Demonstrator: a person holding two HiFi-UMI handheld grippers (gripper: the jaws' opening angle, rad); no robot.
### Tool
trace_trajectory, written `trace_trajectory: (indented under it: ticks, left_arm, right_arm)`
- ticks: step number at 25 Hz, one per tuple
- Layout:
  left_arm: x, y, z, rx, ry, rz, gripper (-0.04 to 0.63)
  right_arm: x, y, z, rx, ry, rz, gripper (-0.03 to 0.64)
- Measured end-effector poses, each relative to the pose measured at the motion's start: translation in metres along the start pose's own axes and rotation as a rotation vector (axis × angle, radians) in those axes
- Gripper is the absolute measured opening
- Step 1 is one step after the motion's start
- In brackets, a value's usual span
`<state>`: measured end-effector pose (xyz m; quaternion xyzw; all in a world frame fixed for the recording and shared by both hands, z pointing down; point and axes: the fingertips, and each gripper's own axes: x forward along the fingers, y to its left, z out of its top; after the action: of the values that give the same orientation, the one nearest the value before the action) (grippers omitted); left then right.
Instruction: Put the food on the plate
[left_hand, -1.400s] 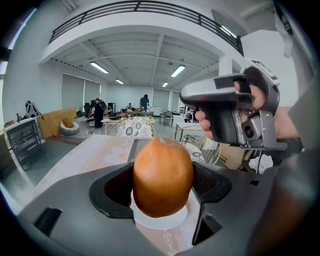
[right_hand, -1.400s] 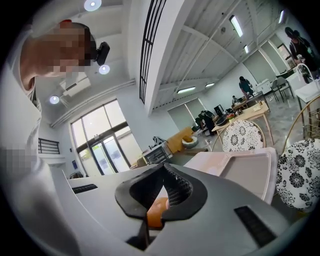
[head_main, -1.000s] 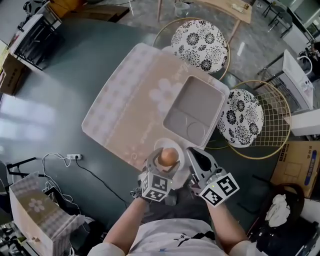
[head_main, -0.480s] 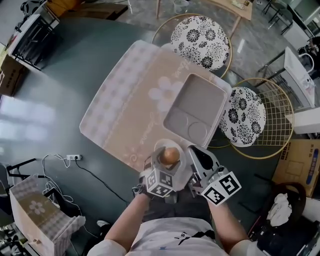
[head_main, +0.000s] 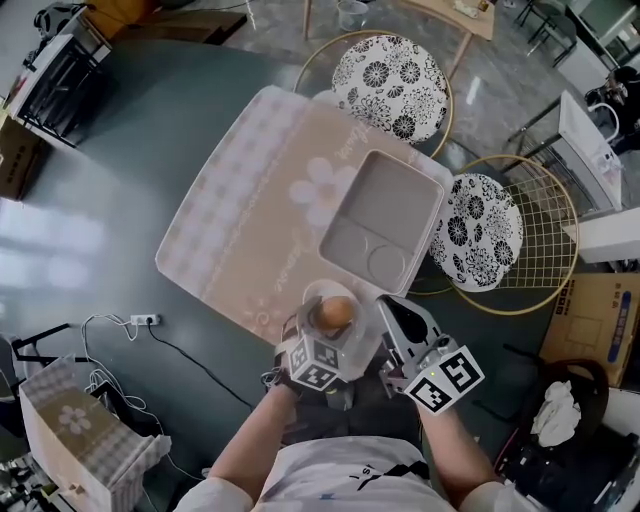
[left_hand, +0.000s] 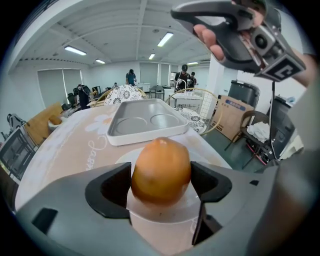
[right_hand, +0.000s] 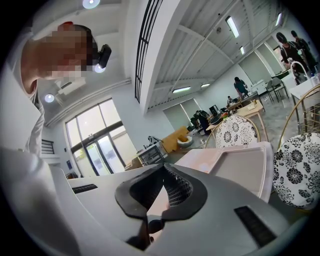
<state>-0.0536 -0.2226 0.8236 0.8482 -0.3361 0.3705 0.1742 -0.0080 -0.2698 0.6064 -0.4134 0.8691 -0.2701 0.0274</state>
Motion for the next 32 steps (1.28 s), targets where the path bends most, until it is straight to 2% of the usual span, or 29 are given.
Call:
trace_trajectory:
  ticks: [5,11,23,25,32]
  left_arm:
    - [-0.019,0.000,0.012,-0.033,-0.015,-0.003,0.350]
    - [-0.068,0.002,0.051,-0.052,-0.061,0.026,0.350]
    - [-0.160,-0.023,0.152,-0.059,-0.258,0.064,0.323]
    - [-0.176,-0.023,0.171,-0.082,-0.310,0.083,0.288]
    - [-0.252,-0.040,0.227,-0.202,-0.511,0.161,0.040]
  right_arm:
    - [-0.008,0.009,0.011,0.004,0.016,-0.004,0.012]
    - [-0.019,0.029,0.037,0.008,0.030,0.002,0.012]
    - [-0.043,0.059,0.084,-0.033,0.047,0.048,0.012]
    - [-0.047,0.062,0.096,-0.049,0.033,0.060,0.012]
    - [-0.075,0.091,0.124,-0.107,0.033,0.105,0.012]
